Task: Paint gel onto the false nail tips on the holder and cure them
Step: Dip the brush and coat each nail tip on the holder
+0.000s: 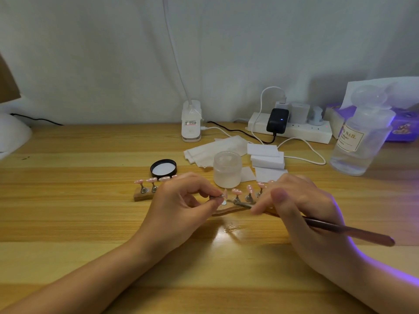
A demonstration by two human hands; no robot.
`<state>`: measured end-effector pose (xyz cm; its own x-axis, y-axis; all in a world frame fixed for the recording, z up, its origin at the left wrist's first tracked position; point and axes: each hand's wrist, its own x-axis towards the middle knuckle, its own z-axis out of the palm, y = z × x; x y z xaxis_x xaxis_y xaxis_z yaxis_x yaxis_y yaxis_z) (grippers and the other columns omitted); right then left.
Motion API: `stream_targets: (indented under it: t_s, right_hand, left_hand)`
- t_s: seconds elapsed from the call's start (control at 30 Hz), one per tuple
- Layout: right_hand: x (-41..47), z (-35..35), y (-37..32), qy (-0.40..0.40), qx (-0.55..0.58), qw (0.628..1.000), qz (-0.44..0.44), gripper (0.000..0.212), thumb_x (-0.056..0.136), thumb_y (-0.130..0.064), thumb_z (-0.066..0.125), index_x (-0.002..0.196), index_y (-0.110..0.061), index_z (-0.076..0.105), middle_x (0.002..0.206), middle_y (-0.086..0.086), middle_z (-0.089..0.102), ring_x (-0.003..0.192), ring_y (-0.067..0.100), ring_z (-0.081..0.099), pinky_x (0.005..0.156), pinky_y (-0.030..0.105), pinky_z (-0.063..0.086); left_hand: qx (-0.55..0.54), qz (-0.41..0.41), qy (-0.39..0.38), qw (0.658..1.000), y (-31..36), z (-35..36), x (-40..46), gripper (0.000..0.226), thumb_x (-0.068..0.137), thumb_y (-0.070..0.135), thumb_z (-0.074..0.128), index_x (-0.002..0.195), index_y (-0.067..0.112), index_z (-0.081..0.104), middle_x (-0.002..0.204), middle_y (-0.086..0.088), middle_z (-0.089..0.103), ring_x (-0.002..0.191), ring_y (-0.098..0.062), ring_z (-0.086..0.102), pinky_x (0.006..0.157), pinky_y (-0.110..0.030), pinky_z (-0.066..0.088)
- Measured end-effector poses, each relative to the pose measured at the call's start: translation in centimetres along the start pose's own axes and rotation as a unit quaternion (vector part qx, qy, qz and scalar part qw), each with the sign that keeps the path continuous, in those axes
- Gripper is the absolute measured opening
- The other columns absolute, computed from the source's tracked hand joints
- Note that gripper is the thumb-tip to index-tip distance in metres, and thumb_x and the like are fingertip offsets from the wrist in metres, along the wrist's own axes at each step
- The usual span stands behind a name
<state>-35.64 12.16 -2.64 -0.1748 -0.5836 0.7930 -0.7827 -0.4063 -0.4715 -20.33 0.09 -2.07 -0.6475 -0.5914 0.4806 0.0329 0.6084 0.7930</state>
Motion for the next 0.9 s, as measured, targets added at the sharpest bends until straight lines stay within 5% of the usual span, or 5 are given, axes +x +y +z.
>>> stream_targets:
  t_s: [0.37,0.53,0.63,0.77,0.9]
  right_hand:
    - [0.34,0.08,-0.10,0.005,-0.008,1.000,0.010,0.042,0.096,-0.040,0.035,0.077,-0.021,0.068,0.076,-0.013,0.064,0.075,0.013,0.061,0.071,0.043,0.044]
    - [0.16,-0.13,-0.47,-0.019,0.026,0.999,0.012,0.045,0.095,-0.045,0.034,0.072,-0.022,0.066,0.071,-0.014,0.064,0.071,0.007,0.060,0.074,0.036,0.042]
    - [0.45,-0.52,-0.69,-0.008,0.050,0.998,0.039,0.034,0.088,-0.042,0.049,0.078,-0.016,0.068,0.075,-0.004,0.067,0.072,0.013,0.063,0.069,0.035,0.048]
    - [0.65,-0.74,-0.81,0.008,0.080,0.991,0.109,0.016,0.076,-0.031,0.073,0.084,-0.019,0.068,0.076,-0.007,0.069,0.076,0.005,0.065,0.069,0.012,0.048]
    - [0.54,-0.52,-0.88,0.046,0.141,0.975,0.163,0.020,0.070,-0.033,0.072,0.069,-0.019,0.057,0.071,0.002,0.070,0.068,0.013,0.069,0.064,0.022,0.054]
  left_hand:
    - [0.006,0.004,0.000,1.000,-0.12,-0.01,0.09,0.021,0.072,0.007,0.075,0.073,0.027,0.069,0.077,0.007,0.066,0.073,-0.011,0.061,0.054,-0.020,0.047]
    - [-0.006,0.007,0.004,1.000,0.15,0.02,0.09,0.006,0.069,0.025,0.069,0.074,0.029,0.070,0.074,0.009,0.067,0.072,-0.009,0.062,0.052,-0.025,0.048]
    - [0.004,0.008,-0.003,1.000,0.14,-0.02,0.12,0.009,0.071,0.019,0.071,0.077,0.026,0.072,0.074,0.009,0.069,0.070,-0.006,0.062,0.051,-0.021,0.045]
    - [0.016,0.007,-0.007,1.000,0.08,-0.04,0.15,0.020,0.073,0.007,0.072,0.082,0.025,0.073,0.077,0.012,0.071,0.067,-0.001,0.062,0.051,-0.012,0.041]
    - [0.000,0.019,-0.010,1.000,0.23,0.07,0.25,0.014,0.071,0.019,0.067,0.083,0.025,0.073,0.085,0.009,0.070,0.075,-0.005,0.063,0.049,-0.016,0.043]
